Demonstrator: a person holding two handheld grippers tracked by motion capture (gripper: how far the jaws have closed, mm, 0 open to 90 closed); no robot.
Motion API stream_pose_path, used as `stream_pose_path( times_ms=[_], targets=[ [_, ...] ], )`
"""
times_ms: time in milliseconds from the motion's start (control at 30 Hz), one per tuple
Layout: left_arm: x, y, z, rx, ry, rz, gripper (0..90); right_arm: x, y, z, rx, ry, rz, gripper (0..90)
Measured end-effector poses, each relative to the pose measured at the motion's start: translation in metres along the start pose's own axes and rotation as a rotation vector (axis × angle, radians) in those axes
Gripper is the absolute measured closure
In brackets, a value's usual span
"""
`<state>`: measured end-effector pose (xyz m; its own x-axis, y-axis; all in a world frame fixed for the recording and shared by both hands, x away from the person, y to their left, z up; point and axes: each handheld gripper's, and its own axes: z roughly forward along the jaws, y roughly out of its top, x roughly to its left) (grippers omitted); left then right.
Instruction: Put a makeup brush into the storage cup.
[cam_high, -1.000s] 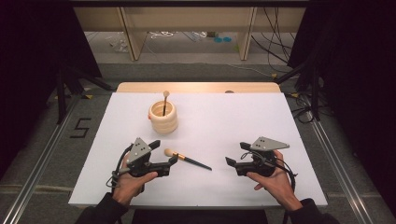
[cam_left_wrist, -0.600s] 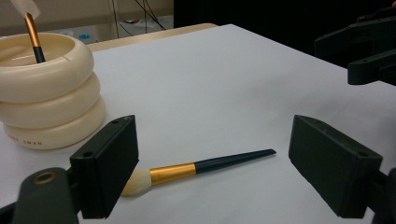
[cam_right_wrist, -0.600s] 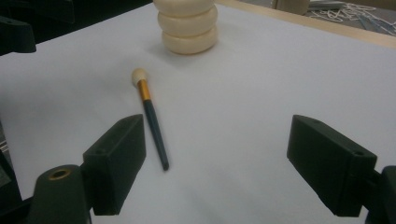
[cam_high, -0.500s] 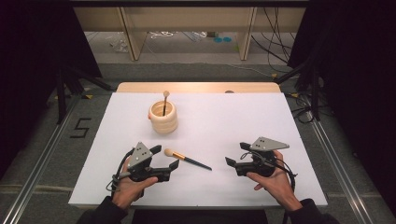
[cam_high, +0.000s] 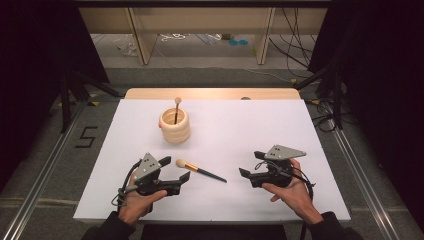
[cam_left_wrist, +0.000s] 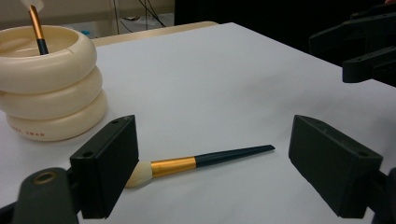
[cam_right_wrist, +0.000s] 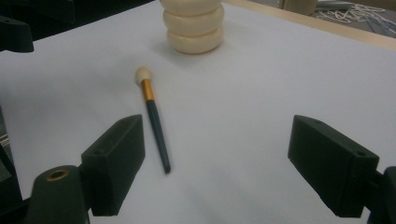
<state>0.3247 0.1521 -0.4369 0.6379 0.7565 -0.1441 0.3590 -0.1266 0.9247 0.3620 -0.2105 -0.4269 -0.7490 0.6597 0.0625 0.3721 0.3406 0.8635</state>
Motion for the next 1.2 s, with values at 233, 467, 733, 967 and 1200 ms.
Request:
stream_pose_path(
  times_ms=[233,467,733,967,1200],
  targets=[
    [0.007,0.002,-0.009,-0.017,0.034,0.001,15.7,0.004,0.008,0.010,0.035,0.022,-0.045,17.4],
    [0.012,0.001,-0.010,-0.014,0.047,-0.015,15.8,0.007,0.019,0.022,0.078,0.056,-0.076,18.1],
    [0.017,0.001,-0.014,-0.027,0.068,-0.027,15.9,0.007,0.031,0.042,0.136,0.085,-0.111,20.2],
    [0.014,0.000,-0.015,-0.020,0.069,-0.007,16.0,0.015,0.043,0.066,0.192,0.115,-0.154,22.6],
    [0.013,0.000,-0.016,-0.015,0.066,-0.011,16.0,0.025,0.052,0.091,0.250,0.161,-0.178,27.5]
  ],
)
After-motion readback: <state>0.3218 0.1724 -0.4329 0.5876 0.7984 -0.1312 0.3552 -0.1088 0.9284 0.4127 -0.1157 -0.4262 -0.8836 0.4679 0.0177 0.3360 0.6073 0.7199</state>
